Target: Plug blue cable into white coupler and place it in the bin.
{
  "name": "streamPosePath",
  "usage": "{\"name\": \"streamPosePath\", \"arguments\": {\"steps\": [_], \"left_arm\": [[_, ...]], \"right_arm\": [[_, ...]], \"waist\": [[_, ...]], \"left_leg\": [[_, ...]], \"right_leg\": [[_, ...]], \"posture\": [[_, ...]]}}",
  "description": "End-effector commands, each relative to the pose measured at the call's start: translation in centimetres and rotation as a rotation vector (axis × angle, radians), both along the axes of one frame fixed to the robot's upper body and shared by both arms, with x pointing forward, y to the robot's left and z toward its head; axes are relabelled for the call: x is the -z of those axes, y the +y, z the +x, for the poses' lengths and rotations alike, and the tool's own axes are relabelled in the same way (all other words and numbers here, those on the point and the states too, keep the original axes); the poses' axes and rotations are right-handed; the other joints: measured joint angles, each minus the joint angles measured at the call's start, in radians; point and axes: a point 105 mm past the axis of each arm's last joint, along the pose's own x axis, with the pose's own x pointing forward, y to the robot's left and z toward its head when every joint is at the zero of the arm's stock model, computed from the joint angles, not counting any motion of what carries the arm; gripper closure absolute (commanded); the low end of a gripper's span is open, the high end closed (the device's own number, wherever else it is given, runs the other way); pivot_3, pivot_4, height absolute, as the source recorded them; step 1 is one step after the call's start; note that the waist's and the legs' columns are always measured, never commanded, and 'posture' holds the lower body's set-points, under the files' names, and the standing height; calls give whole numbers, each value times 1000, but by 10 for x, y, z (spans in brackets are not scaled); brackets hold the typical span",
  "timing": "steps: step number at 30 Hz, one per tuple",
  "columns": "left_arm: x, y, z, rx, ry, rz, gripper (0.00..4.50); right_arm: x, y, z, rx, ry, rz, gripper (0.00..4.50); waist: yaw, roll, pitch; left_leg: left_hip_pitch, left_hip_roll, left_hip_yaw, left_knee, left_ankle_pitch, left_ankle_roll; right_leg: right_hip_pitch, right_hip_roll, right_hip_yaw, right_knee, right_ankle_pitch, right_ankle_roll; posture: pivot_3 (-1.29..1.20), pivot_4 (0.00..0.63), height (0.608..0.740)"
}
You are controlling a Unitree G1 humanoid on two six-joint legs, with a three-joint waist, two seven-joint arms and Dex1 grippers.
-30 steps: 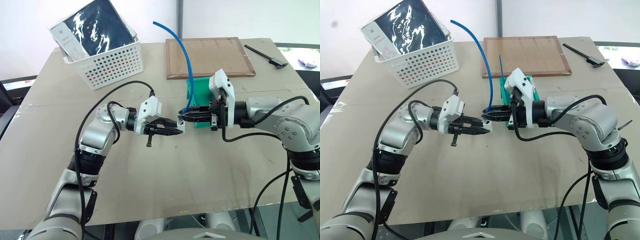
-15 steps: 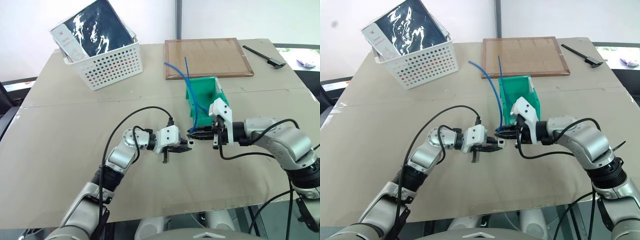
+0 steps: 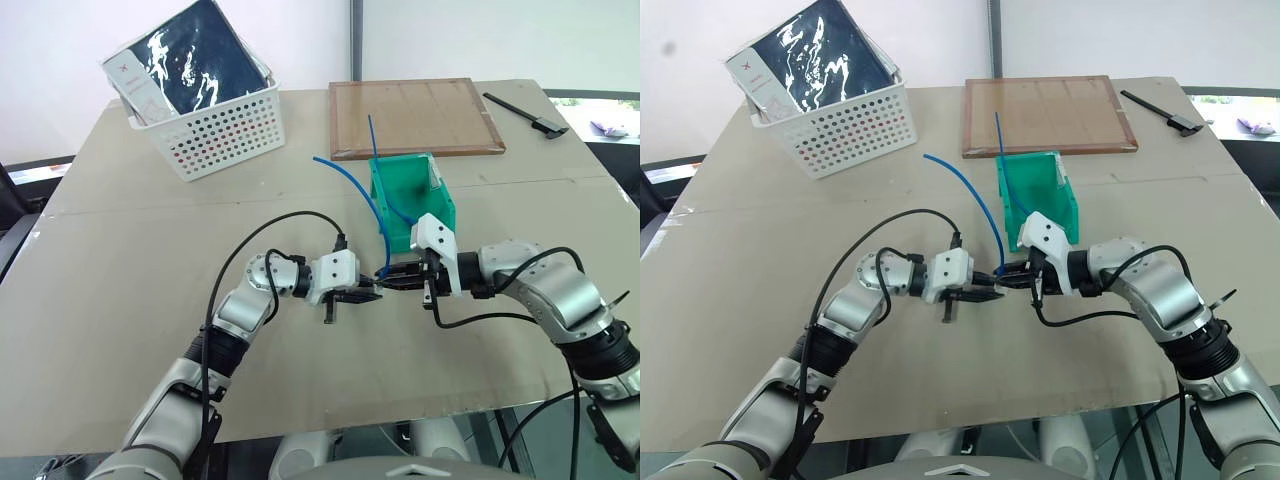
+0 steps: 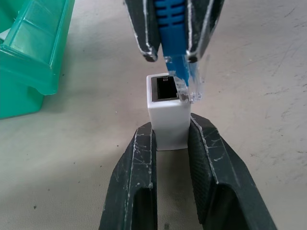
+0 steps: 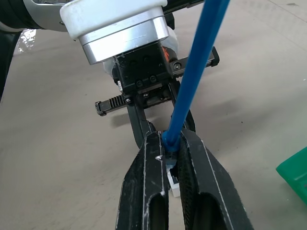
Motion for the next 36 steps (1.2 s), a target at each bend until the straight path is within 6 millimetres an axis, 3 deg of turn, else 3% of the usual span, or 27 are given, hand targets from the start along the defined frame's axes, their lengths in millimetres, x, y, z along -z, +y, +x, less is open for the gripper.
{"name": "streamPosePath", "arguments": {"steps": [1, 13, 23, 29, 36], "left_arm": [[-6, 2, 1, 14, -25, 19, 4150], [-11, 1, 2, 16, -35, 23, 4150], [-12, 0, 0, 21, -38, 23, 4150], [-12, 0, 0, 15, -40, 19, 4150], [-11, 0, 0, 9, -41, 16, 4150]], "right_arm": [[-12, -5, 7, 15, -41, 9, 4500], [-11, -7, 10, 10, -27, 2, 4500], [10, -7, 7, -35, -63, -105, 4500], [11, 1, 3, -81, -45, -112, 4500], [33, -5, -2, -116, -57, -217, 4500]], "waist": [[0, 0, 0], [-1, 0, 0], [-1, 0, 0], [-2, 0, 0], [-2, -1, -2]], "left_leg": [[0, 0, 0, 0, 0, 0], [0, 0, 0, 0, 0, 0], [0, 0, 0, 0, 0, 0], [0, 0, 0, 0, 0, 0], [1, 0, 0, 0, 0, -1]], "right_leg": [[0, 0, 0, 0, 0, 0], [0, 0, 0, 0, 0, 0], [0, 0, 0, 0, 0, 0], [0, 0, 0, 0, 0, 0], [0, 0, 0, 1, 0, 0]], "posture": [[0, 150, 740], [0, 150, 740], [0, 150, 740], [0, 150, 740], [0, 150, 740]]}}
